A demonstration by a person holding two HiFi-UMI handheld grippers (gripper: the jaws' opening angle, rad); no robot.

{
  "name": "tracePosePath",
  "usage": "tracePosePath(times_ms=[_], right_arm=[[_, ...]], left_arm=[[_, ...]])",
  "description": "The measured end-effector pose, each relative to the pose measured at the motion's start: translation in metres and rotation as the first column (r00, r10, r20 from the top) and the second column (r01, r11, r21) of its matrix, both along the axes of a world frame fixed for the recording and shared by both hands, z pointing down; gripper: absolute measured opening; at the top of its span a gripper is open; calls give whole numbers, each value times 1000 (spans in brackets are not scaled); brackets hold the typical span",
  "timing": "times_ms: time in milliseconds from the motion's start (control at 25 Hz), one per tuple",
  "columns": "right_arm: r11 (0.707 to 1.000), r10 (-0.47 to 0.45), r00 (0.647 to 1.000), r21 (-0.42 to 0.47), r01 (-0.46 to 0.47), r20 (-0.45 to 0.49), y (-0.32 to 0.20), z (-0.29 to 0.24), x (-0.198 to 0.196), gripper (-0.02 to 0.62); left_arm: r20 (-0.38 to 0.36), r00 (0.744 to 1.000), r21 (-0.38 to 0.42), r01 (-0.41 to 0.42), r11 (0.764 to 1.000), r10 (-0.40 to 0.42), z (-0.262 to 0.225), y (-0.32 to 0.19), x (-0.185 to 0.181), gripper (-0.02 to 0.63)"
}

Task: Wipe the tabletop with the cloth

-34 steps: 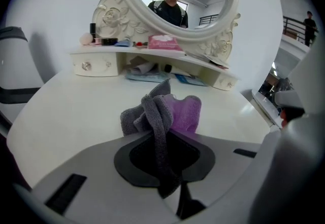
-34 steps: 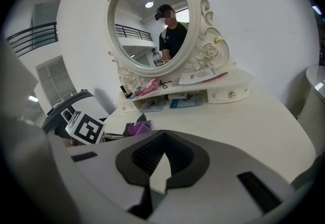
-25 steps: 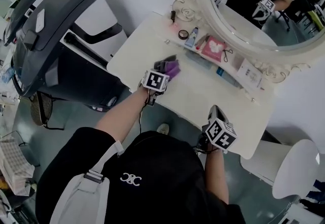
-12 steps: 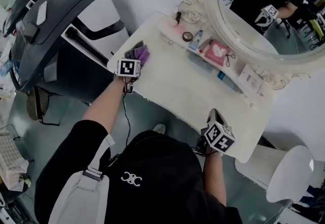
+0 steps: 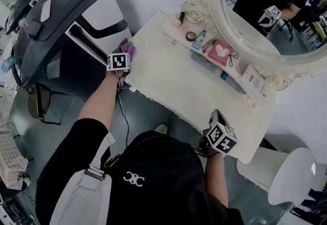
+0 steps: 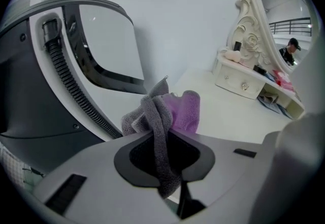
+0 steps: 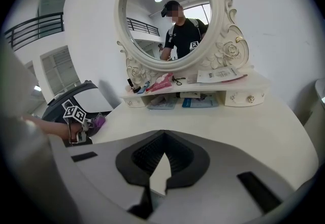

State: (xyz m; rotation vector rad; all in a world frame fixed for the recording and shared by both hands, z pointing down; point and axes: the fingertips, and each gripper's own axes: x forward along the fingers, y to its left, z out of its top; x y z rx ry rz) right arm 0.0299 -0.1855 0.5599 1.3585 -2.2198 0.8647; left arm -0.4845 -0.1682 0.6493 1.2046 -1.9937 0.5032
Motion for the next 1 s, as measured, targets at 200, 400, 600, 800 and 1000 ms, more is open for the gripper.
tracePosePath(times_ms=[200, 400, 600, 800, 1000], right_arm=[[999, -33, 999, 1, 33, 12, 2, 2, -15, 3], [996, -84, 996, 12, 84, 16, 8, 0, -35, 3], [994, -110, 994, 30, 109, 8, 9, -5, -41, 3], [996, -10, 993, 85, 0, 121, 2, -26, -26, 3], [983, 61, 993, 167, -76, 97, 1, -45, 6, 2]], left_arm=[[63, 997, -24, 48, 999, -47, -3, 19, -5, 54], [-5, 1000, -8, -10, 1000, 10, -7, 19, 28, 54], [25, 999, -18, -44, 999, 44, -24, 20, 71, 54], [57, 985, 100, -169, 981, 164, -62, -11, 151, 54], [73, 945, 172, -328, 929, 320, -91, -31, 246, 54]])
